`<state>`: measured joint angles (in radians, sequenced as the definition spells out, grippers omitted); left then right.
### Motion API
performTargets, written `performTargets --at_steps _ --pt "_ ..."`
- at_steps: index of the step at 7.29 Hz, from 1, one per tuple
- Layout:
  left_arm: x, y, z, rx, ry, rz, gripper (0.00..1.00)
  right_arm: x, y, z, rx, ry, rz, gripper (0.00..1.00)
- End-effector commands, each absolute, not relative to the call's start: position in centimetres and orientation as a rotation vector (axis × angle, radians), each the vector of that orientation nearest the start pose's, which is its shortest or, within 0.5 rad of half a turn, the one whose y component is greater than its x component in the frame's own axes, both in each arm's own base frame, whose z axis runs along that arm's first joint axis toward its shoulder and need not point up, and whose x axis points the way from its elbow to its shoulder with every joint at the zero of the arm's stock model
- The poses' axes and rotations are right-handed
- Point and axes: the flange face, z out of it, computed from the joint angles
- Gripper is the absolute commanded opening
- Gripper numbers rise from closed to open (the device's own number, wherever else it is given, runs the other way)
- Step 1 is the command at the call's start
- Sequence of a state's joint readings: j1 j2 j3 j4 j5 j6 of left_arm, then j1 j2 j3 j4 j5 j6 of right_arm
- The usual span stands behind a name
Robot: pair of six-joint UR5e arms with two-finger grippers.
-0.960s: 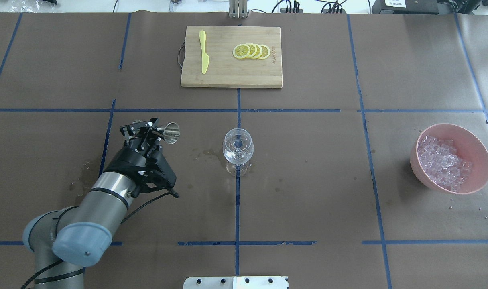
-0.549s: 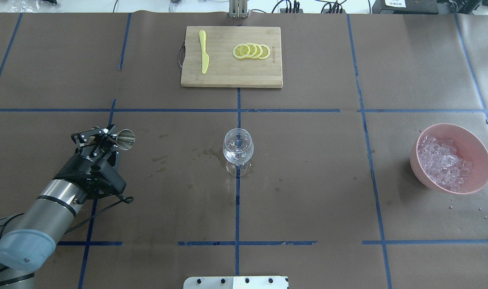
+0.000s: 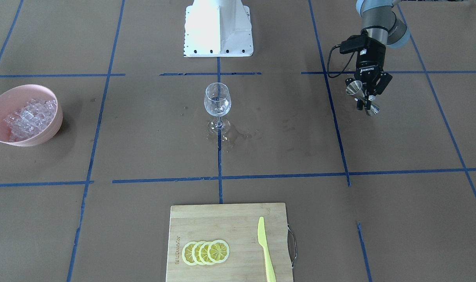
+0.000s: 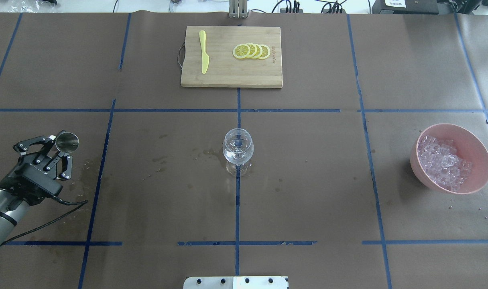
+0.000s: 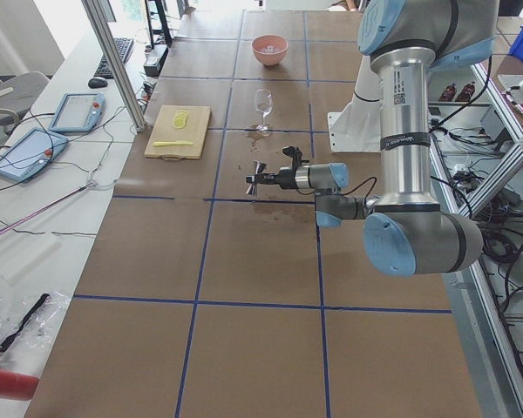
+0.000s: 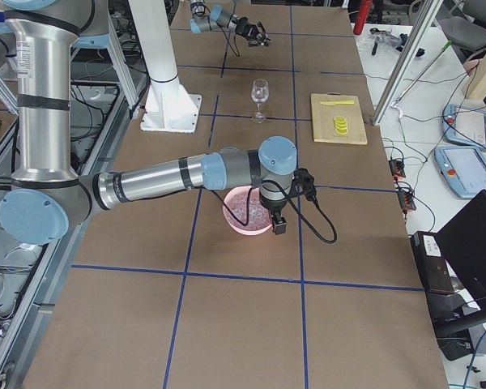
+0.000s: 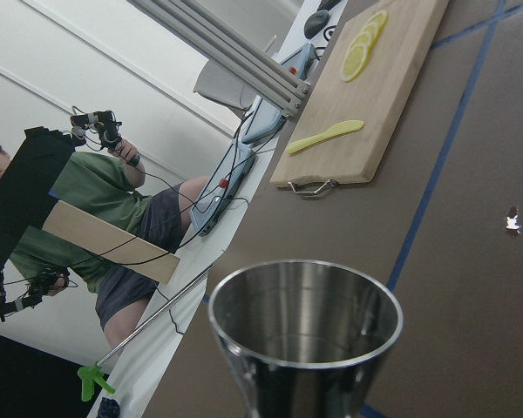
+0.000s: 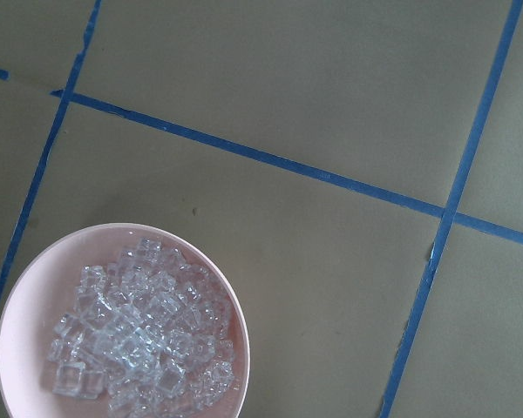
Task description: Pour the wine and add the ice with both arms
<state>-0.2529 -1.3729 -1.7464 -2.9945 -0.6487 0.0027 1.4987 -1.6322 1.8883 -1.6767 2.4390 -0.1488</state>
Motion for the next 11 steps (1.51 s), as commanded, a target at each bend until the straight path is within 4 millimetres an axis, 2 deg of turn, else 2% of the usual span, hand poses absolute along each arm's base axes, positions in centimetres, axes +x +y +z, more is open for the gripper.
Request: performTargets --at_steps 1,4,5,7,8,9,11 --pt "30.4 -30.3 52.4 1.450 0.177 0.379 0.00 2.4 -46.4 53.6 0.174 -0.863 -0.272 1.00" --pt "30.7 -30.3 54.7 1.334 0.493 -0.007 0.00 2.4 -46.4 53.6 0.174 -0.863 -0.272 1.00" --pt "30.9 -30.3 57.2 1.294 0.553 -0.139 0.00 2.4 -46.4 53.5 0.176 -0.863 -0.272 1.00" --pt "30.8 -30.3 58.4 1.298 0.532 -0.171 0.00 2.4 -46.4 53.5 0.177 -0.863 -0.273 1.00" --pt "30.9 -30.2 57.9 1.296 0.603 -0.265 0.00 2.4 -46.4 53.4 0.179 -0.865 -0.274 1.00" --pt "31.0 -30.1 58.8 1.272 0.649 -0.323 0.00 2.4 -46.4 53.4 0.179 -0.865 -0.274 1.00" --pt "31.8 -29.2 58.8 1.232 0.732 -0.372 0.00 2.4 -46.4 53.4 0.178 -0.865 -0.272 1.00"
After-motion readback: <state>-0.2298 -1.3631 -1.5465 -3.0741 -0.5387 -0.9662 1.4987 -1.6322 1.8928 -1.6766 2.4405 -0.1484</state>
